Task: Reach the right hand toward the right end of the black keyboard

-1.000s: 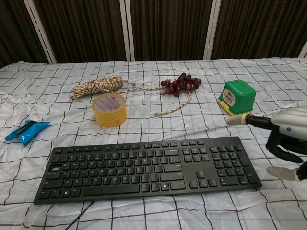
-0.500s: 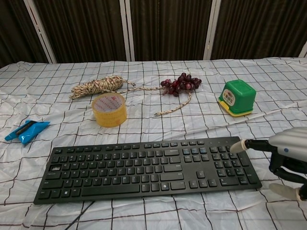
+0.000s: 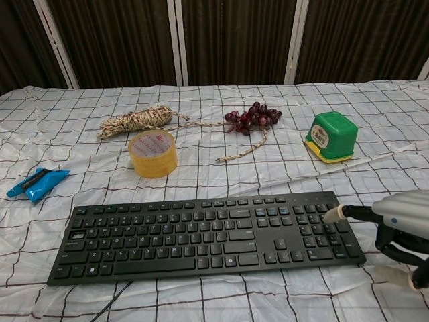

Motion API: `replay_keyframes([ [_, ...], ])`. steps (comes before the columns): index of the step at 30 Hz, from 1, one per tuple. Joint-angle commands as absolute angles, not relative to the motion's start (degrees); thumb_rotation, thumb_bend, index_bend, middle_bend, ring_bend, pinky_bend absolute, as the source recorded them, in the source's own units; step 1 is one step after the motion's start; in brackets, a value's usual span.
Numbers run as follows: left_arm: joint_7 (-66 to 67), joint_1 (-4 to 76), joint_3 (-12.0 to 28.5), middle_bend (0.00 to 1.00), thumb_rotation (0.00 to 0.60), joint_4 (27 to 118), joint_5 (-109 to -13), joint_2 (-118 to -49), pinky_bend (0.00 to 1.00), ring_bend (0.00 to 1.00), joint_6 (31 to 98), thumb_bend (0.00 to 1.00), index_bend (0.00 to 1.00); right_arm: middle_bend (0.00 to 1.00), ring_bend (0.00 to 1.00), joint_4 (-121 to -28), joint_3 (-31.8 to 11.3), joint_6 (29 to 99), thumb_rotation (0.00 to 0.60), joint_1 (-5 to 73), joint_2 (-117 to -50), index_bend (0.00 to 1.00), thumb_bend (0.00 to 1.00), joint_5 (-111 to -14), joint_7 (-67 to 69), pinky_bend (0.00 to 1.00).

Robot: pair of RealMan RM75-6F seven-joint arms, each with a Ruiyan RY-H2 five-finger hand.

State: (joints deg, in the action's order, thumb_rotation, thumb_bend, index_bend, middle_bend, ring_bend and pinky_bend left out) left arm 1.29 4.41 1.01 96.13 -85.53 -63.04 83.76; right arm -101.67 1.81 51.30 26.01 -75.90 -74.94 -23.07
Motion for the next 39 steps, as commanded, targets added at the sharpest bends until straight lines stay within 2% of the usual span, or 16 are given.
replay_keyframes([
  [1,1.31,4.41,0.98,0.0,0.6,96.15,-85.55,-63.05,0.0,0.0,83.75,0.18,0.0,0.85,0.86,-101.58,1.85,51.67,0.6,26.06,-76.1,0.1,0.42,-74.07,-23.67,0.75],
  [10,1.39,4.43,0.9,0.0,0.6,96.27,-85.51,-63.01,0.0,0.0,83.59,0.18,0.0,0.86,0.87,-101.23,2.25,52.31,0.6,26.12,-76.06,0.1,0.44,-71.12,-25.31,0.75],
  [19,1.2,4.46,0.89,0.0,0.6,96.29,-85.61,-62.92,0.0,0.0,83.57,0.18,0.0,0.87,0.87,-100.81,3.3,52.73,0.6,26.11,-77.12,0.15,0.47,-67.72,-27.8,0.75],
  [32,1.01,4.45,0.92,0.0,0.6,96.19,-85.63,-62.93,0.0,0.0,83.66,0.18,0.0,0.87,0.86,-101.72,3.54,54.24,0.6,26.39,-77.54,0.15,0.47,-67.71,-28.87,0.75],
  [35,0.93,4.44,0.97,0.0,0.6,96.21,-85.57,-62.91,0.0,0.0,83.69,0.18,0.0,0.84,0.81,-101.82,2.71,56.48,0.6,26.07,-77.54,0.15,0.47,-69.14,-28.57,0.73],
  [37,0.83,4.42,1.01,0.0,0.6,96.21,-85.53,-62.9,0.0,0.0,83.74,0.18,0.0,0.76,0.73,-101.92,1.67,59.7,0.6,25.31,-77.54,0.15,0.44,-71.1,-27.71,0.67],
  [39,0.71,4.4,1.04,0.0,0.6,96.19,-85.53,-62.89,0.0,0.0,83.81,0.18,0.0,0.64,0.61,-102.16,1.2,62.11,0.6,24.67,-77.07,0.15,0.4,-73.1,-26.88,0.6],
])
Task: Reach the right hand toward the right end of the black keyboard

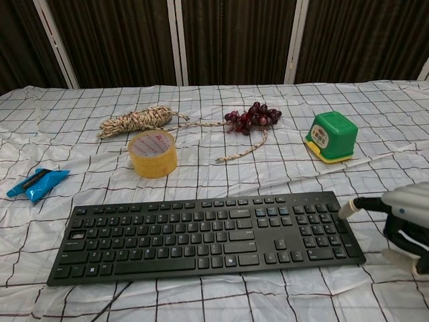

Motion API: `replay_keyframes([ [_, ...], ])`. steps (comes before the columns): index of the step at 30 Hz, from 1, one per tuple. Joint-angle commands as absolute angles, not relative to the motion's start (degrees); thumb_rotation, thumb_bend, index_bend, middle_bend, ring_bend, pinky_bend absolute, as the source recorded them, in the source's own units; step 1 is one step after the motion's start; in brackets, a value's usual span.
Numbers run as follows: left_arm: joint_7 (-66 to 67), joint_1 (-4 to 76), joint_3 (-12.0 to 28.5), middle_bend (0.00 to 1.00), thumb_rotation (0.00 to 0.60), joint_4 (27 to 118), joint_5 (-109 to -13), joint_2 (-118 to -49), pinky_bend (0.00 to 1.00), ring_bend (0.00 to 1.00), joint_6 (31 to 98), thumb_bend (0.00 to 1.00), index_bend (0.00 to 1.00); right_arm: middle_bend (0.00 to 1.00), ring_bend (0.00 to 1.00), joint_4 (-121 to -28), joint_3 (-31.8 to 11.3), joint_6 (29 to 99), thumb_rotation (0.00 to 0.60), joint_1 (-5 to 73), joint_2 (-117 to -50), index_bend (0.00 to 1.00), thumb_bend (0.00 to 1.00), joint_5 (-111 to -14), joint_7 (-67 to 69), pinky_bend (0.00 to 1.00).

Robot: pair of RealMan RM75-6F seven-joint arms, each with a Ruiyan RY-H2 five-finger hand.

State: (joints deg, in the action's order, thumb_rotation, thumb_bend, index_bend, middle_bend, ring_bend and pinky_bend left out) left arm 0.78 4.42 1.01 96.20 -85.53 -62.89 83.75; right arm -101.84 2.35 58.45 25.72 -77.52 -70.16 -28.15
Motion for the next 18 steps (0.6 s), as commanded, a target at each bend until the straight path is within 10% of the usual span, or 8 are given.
replay_keyframes([
  [1,0.61,4.38,1.09,0.0,0.6,96.19,-85.52,-62.91,0.0,0.0,83.9,0.18,0.0,0.57,0.54,-102.37,1.1,63.23,0.6,24.37,-76.51,0.14,0.38,-74.26,-26.53,0.58],
  [9,0.56,4.31,1.05,0.0,0.6,96.0,-85.92,-63.09,0.0,0.0,84.25,0.18,0.0,0.19,0.08,-102.8,3.35,73.86,0.6,19.25,-68.76,0.13,0.26,-86.46,-14.88,0.25],
  [18,1.54,4.18,1.3,0.0,0.6,95.0,-86.26,-63.46,0.0,0.0,85.1,0.18,0.0,0.0,0.0,-93.81,4.06,85.21,0.6,11.57,-67.54,0.0,0.11,-89.47,-7.31,0.01],
])
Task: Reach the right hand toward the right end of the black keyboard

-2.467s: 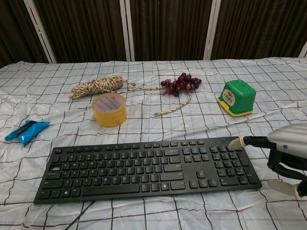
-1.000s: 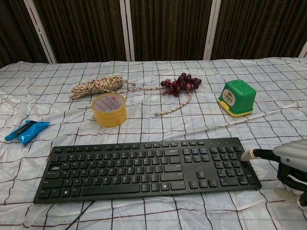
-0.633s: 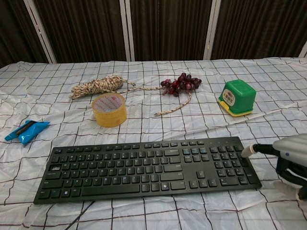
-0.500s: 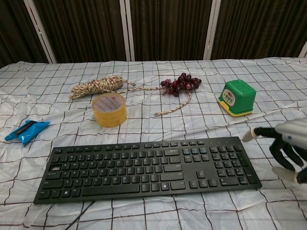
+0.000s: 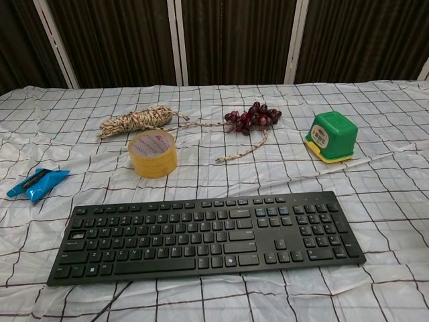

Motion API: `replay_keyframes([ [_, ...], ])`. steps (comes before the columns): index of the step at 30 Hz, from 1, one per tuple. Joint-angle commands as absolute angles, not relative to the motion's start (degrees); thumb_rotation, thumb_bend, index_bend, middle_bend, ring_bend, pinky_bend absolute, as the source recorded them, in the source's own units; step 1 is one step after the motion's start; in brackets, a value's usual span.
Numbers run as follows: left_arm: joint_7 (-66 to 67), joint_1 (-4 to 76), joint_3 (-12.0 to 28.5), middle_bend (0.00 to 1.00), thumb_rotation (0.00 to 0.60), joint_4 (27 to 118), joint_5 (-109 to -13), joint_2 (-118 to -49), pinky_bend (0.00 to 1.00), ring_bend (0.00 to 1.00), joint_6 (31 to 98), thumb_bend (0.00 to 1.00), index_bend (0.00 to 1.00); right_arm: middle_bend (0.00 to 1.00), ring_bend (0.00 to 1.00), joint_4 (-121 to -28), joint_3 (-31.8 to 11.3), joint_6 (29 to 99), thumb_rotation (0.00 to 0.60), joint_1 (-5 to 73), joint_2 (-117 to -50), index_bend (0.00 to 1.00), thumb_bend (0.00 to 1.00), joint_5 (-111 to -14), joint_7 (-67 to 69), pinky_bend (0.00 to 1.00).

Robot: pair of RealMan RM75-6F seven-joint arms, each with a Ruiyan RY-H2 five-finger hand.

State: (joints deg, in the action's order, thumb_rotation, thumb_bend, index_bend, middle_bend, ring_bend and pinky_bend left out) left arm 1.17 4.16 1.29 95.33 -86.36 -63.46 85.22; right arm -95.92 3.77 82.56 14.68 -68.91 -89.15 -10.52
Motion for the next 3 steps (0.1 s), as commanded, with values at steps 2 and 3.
replay_keyframes([
  [2,1.8,4.23,1.22,0.0,0.6,94.89,-86.14,-63.37,0.0,0.0,84.84,0.17,0.0,0.0,0.0,-93.73,3.56,86.08,0.6,11.01,-67.5,0.0,0.1,-89.29,-7.27,0.0],
  [3,1.8,4.24,1.18,0.0,0.6,94.96,-86.16,-63.31,0.0,0.0,84.78,0.17,0.0,0.0,0.0,-93.48,3.13,86.76,0.6,10.67,-67.75,0.0,0.1,-89.33,-7.41,0.0],
])
